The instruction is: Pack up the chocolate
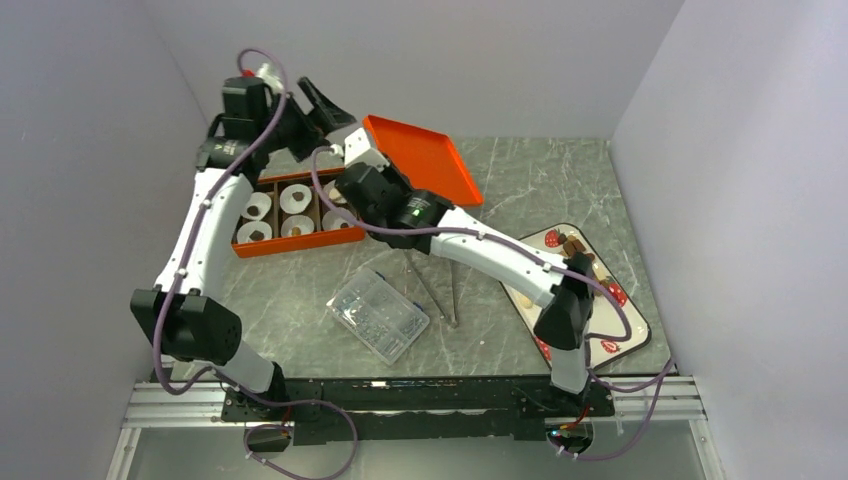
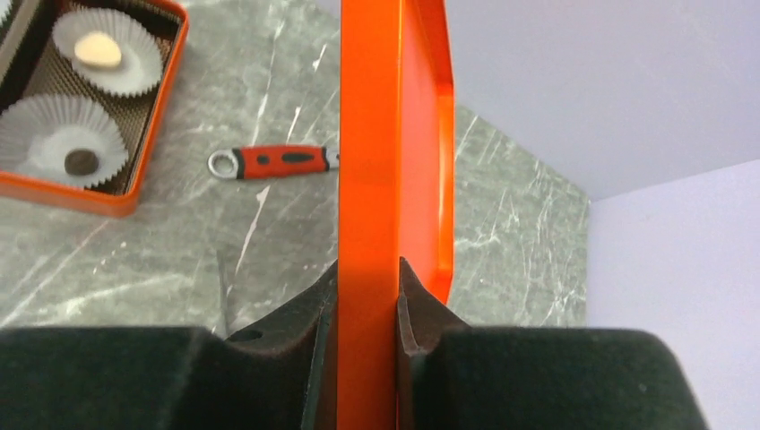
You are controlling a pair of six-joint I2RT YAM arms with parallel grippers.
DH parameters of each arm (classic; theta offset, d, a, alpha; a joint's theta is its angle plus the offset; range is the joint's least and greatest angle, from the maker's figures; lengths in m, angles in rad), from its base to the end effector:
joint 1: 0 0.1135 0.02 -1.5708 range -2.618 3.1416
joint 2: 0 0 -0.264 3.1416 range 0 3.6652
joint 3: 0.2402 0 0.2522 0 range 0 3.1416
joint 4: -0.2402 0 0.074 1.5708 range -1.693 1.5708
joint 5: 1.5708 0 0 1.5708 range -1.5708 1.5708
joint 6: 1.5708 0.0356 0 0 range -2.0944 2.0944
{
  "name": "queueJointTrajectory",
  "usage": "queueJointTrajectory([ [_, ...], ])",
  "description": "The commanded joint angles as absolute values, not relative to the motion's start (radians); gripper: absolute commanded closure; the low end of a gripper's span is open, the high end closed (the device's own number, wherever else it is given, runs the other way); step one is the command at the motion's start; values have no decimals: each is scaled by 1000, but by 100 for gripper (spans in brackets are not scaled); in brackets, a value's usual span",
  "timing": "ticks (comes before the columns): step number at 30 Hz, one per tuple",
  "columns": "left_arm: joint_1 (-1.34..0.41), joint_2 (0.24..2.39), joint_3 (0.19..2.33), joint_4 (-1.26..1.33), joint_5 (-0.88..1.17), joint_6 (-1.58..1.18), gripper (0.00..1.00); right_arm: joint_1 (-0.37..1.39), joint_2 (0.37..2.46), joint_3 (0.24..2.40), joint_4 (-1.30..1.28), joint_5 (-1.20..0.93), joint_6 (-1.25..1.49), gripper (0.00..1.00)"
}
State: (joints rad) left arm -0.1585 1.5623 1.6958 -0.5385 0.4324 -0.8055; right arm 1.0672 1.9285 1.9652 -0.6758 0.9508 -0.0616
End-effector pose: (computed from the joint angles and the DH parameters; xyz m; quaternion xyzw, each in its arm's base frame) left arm 0.3435 -0.0700 0.4277 -0.1473 0.8107 -0.4079 0.3934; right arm 0.2334 0.3635 0.3733 -0.2512 0.7811 -0.1659 0.5470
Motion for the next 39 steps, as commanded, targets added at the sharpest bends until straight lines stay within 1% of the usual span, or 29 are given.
queueJointTrajectory([
  [1, -46, 1499, 1734, -539, 379, -727, 1, 1031, 1827, 1959, -541, 947, -144, 100],
  [4, 27, 1497, 1738, -550, 336, -699, 1, 1011, 1808, 1947, -500, 910, -162, 100],
  [8, 96, 1520, 1768, -666, 55, -582, 1, 960, 1778, 1980, -495, 784, -84, 100],
  [11, 172, 1543, 1708, -670, -42, -552, 1, 900, 1731, 1977, -452, 635, 13, 100],
  [14, 249, 1580, 1631, -642, -40, -544, 1, 825, 1692, 1959, -403, 447, 130, 100],
  [19, 345, 1656, 1538, -526, 37, -514, 2, 683, 1642, 1911, -288, 161, 304, 100],
  [21, 374, 1701, 1539, -501, 73, -499, 3, 625, 1618, 1861, -219, 53, 379, 100],
  [24, 404, 1768, 1549, -462, 139, -485, 1, 558, 1591, 1783, -113, -92, 473, 100],
  [30, 414, 1870, 1578, -446, 189, -480, 1, 462, 1551, 1665, 56, -269, 604, 100],
  [34, 421, 1905, 1559, -424, 186, -499, 1, 401, 1538, 1593, 150, -360, 691, 100],
  [39, 421, 1943, 1535, -387, 230, -515, 1, 335, 1540, 1513, 279, -458, 802, 100],
])
